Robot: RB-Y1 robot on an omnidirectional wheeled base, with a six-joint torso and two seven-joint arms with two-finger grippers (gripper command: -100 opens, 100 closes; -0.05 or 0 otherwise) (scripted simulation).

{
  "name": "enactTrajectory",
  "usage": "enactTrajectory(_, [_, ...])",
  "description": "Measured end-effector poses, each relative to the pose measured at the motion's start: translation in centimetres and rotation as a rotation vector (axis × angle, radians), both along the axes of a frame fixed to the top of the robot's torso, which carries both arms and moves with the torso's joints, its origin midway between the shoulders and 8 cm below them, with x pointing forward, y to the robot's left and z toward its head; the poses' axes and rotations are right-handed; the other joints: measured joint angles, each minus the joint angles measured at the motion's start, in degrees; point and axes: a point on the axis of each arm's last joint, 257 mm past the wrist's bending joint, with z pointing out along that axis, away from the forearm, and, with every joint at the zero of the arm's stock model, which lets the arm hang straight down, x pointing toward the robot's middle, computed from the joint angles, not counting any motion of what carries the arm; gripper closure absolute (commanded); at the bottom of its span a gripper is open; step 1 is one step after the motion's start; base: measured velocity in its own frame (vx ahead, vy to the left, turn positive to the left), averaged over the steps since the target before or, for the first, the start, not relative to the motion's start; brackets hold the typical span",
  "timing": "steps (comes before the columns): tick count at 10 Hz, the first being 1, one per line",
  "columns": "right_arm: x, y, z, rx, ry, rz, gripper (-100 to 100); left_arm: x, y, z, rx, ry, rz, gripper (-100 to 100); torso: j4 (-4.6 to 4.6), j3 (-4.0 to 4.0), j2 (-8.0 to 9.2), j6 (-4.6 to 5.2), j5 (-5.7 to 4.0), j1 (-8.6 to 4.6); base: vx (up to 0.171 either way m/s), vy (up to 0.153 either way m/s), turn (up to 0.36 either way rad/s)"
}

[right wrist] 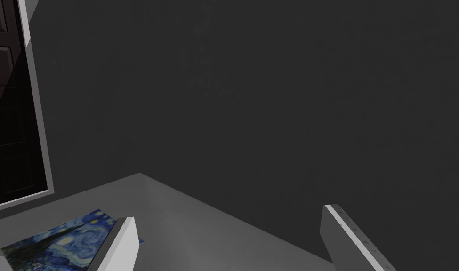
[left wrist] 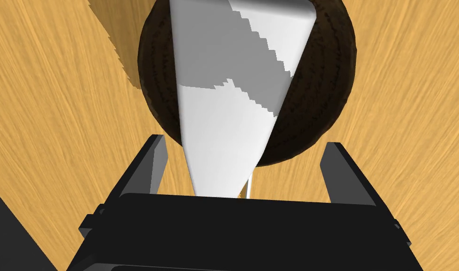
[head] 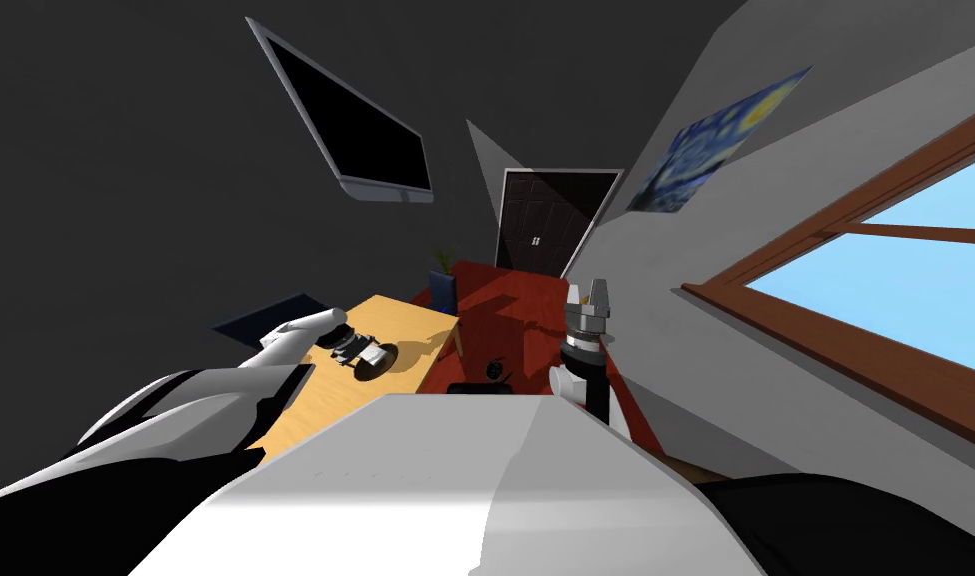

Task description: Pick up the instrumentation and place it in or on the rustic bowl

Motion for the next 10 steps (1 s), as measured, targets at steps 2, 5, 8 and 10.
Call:
enactTrajectory(2, [0.0,0.0,0.0,0.000,0.000,0.000,0,-0.1,0.9,1.6,-0.007,0.004,0.010,-100,0.01,0.01,0.02,0.00,-0.01,-0.02,-0.012,-0.007,-0.050])
enactTrajectory(5, [0.0,0.0,0.0,0.000,0.000,0.000,0,-0.3,1.3,2.7,-0.015,0.010,0.019,0,0.00,0.00,0.00,-0.01,0.01,0.01,-0.003,-0.001,-0.006])
enactTrajectory(8, [0.0,0.0,0.0,0.000,0.000,0.000,0,-0.3,1.3,2.7,-0.015,0.010,0.019,0,-0.01,-0.01,-0.02,-0.01,0.01,0.02,0.000,0.000,0.000])
enactTrajectory(10, [0.0,0.0,0.0,0.000,0.000,0.000,0,-0.3,1.3,2.7,-0.015,0.010,0.019,0,-0.01,-0.01,-0.02,-0.01,0.01,0.02,0.000,0.000,0.000])
